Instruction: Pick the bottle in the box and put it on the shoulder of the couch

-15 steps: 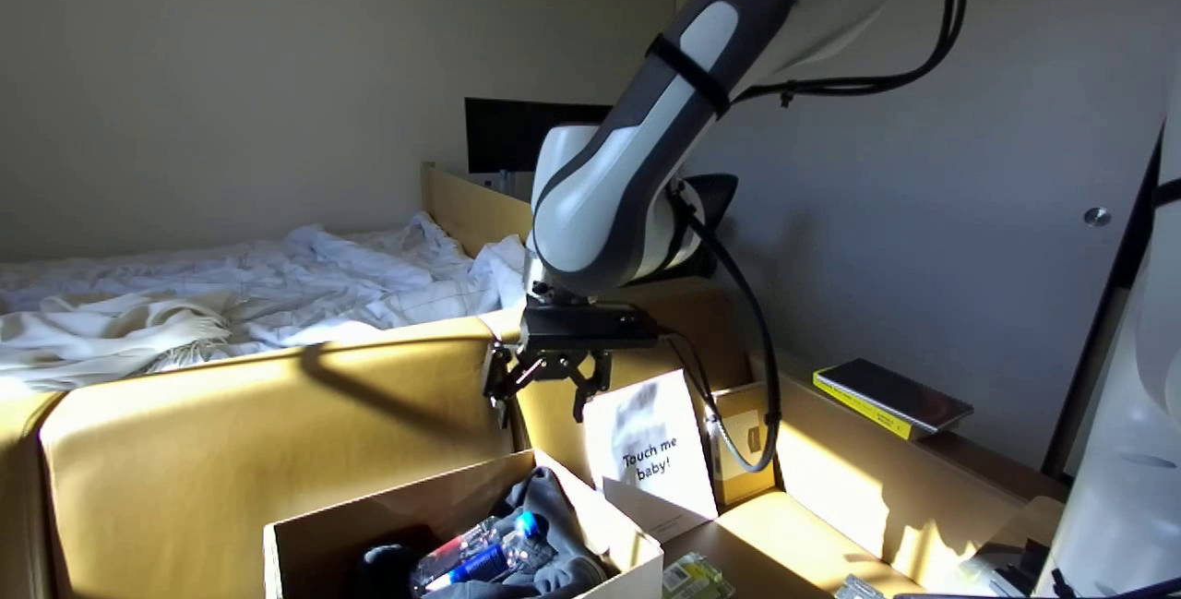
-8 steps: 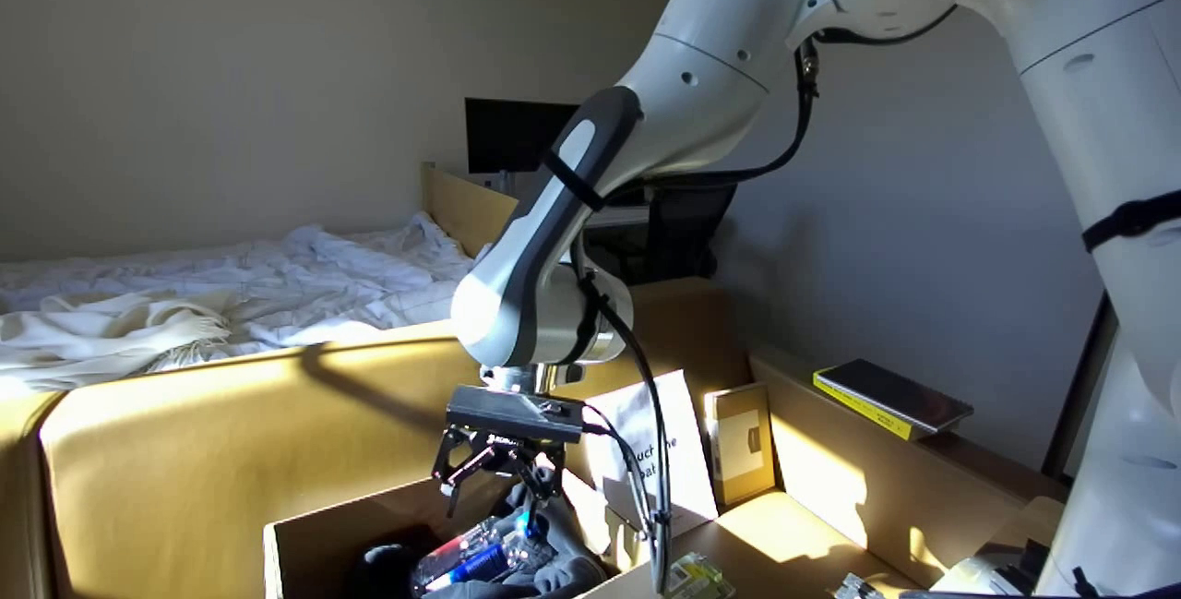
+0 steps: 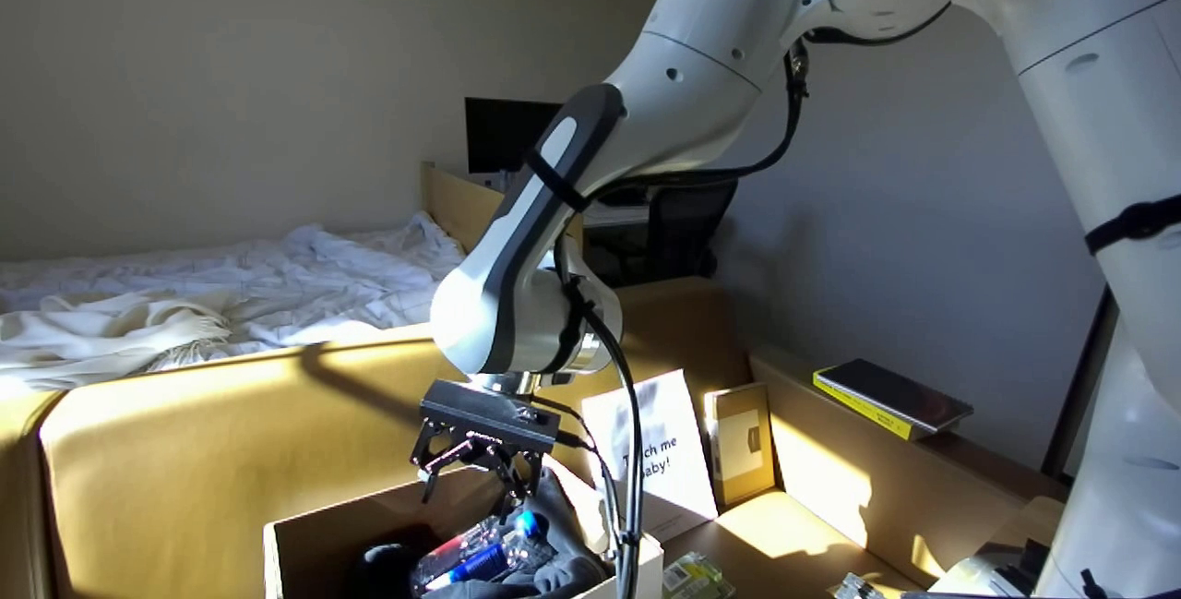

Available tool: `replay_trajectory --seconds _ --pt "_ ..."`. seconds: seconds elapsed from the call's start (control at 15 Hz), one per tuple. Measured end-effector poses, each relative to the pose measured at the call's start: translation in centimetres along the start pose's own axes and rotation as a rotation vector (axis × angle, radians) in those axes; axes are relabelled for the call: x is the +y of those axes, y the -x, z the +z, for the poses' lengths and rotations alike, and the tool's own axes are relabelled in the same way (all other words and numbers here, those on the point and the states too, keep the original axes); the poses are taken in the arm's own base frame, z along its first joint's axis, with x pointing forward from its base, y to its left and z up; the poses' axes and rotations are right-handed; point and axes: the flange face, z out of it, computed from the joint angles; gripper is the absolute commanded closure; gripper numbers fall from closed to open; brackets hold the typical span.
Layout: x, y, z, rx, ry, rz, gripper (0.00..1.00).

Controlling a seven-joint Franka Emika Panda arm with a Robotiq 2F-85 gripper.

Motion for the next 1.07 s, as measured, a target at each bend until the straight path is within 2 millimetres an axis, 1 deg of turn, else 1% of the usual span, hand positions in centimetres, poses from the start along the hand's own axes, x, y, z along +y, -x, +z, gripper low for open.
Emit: replay_trajectory --seconds 0.13,0.33,0.4,0.53,0.67,0.73,0.93,1.07 --pt "1.0 -1.2 1.4 -0.056 0.038 0.056 0.00" --pt "3.7 -4.2 4.6 -0.103 0.049 0.203 0.00" --pt "4.7 -5.3 5.6 -0.097 0.050 0.252 0.00" --pt "6.8 -7.3 6.9 -0.054 0.049 0.343 0.00" --pt "8.2 -8.9 7.2 0.009 0.035 0.425 0.00" --pt "8.4 -9.3 7.2 0.039 0.019 0.451 0.00" --pt "7.8 -9.6 6.6 0.099 -0.037 0.516 0.00" --pt "7.7 -9.6 6.9 0.094 -0.044 0.560 0.00"
